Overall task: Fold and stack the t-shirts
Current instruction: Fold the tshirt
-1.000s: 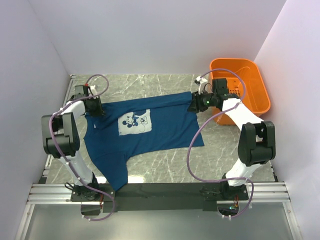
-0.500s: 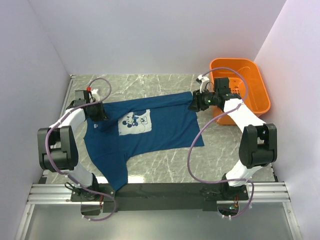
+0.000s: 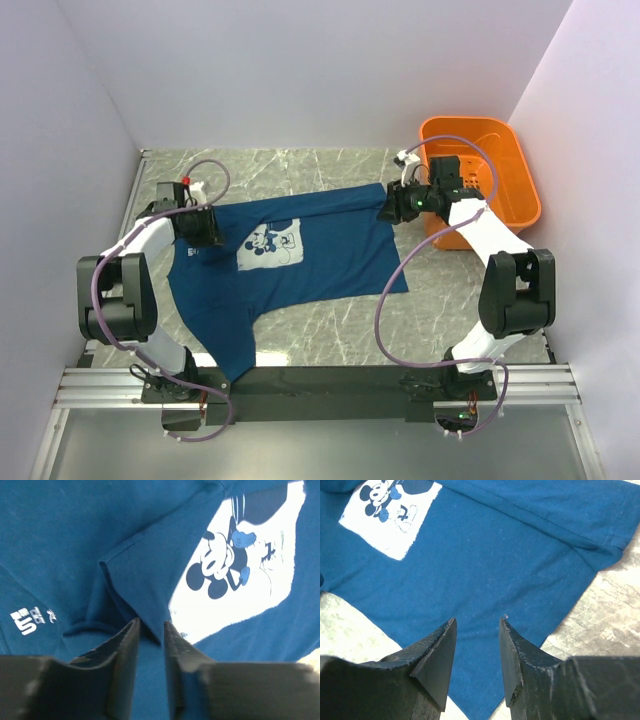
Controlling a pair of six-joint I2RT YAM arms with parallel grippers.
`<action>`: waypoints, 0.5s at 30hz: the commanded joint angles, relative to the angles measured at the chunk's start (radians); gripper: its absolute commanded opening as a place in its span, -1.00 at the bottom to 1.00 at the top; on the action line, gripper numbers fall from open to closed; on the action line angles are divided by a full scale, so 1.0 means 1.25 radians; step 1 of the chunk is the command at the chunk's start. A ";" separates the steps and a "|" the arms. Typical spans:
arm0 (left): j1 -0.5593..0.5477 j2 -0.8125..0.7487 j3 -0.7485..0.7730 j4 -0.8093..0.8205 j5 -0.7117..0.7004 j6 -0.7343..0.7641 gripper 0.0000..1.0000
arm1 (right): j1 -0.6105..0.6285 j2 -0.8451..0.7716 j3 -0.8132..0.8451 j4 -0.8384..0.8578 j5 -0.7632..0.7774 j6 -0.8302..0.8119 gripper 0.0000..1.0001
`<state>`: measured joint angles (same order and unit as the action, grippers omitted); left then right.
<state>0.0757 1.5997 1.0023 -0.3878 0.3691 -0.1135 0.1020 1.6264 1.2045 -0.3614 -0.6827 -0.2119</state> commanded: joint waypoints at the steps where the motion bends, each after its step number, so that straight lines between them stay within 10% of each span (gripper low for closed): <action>1: -0.014 -0.034 -0.008 -0.038 0.027 0.031 -0.34 | -0.009 -0.041 -0.004 0.023 -0.013 0.005 -0.07; 15: -0.053 -0.158 -0.024 0.034 -0.029 -0.001 0.30 | -0.014 -0.037 -0.009 0.024 -0.015 0.004 -0.07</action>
<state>0.0059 1.4990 0.9684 -0.4461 0.3943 -0.0761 0.0944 1.6253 1.2037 -0.3595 -0.6834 -0.2066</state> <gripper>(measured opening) 0.636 0.467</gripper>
